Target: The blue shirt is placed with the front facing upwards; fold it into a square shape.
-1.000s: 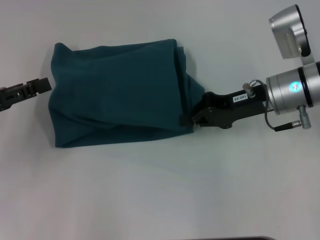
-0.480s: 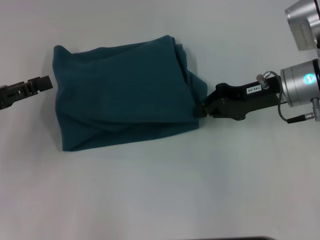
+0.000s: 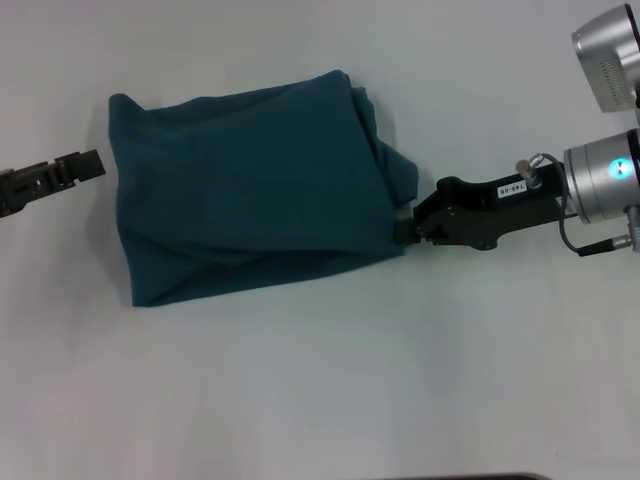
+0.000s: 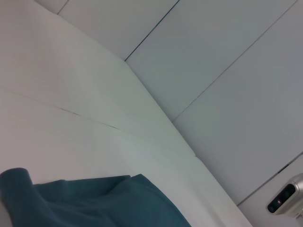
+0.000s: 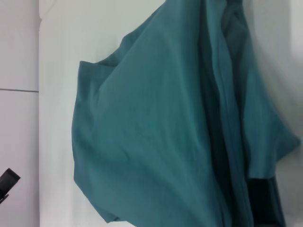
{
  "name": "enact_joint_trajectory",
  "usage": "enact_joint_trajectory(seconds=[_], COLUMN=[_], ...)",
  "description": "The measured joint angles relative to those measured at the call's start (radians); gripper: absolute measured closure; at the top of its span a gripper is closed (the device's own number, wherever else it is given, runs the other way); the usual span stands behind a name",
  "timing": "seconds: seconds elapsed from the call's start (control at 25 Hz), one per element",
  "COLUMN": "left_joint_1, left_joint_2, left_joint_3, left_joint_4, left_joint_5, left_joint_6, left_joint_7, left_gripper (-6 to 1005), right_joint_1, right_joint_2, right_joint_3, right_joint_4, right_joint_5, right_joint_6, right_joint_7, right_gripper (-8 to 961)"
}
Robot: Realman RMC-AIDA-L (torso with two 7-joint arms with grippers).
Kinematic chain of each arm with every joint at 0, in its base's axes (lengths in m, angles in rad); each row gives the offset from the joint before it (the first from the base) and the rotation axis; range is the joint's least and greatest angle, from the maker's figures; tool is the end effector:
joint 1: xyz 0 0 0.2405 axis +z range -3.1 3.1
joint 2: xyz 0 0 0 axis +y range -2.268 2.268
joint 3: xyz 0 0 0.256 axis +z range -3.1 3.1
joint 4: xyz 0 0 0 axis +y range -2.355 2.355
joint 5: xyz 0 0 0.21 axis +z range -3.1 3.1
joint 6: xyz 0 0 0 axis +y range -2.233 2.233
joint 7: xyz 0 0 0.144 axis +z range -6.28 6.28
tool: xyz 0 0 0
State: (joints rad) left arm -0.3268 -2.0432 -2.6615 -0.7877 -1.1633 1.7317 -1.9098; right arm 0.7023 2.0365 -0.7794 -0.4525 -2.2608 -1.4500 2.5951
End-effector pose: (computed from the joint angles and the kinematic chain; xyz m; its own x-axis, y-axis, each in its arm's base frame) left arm -0.3194 0.2757 0.0654 0.3202 0.6914 0.6476 0.8629 -0.4951 0.1019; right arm 0.2603 0.3392 -0.0422 -0.0390 -0.9949 -0.0934 -0.9854 0.0228 0.1685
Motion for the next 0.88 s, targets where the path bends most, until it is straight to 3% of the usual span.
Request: enact_joint_trajectory(seconds=[0.6,0.88], left_joint_1=[-0.010,-0.011], left_joint_2=[0.000,0.001], left_joint_3=[-0.017,-0.015], left_joint_4=[0.002,0.001], left_joint_5=[-0.003,-0.001], left_joint_6=[0.006,0.010], left_joint_7=[0.000,-0.021], left_gripper=[417,418], right_joint_1=[-0.026,-0.067], right_joint_2=[-0.004,-0.020], right_joint_3=[-0.003,0.050], right_joint_4=[0.000,-0.099], right_joint_5=[0.000,0.126], right_joint_6=[0.047,-0.140], right_joint_7=[0.026,-0.111], right_gripper=[817,736])
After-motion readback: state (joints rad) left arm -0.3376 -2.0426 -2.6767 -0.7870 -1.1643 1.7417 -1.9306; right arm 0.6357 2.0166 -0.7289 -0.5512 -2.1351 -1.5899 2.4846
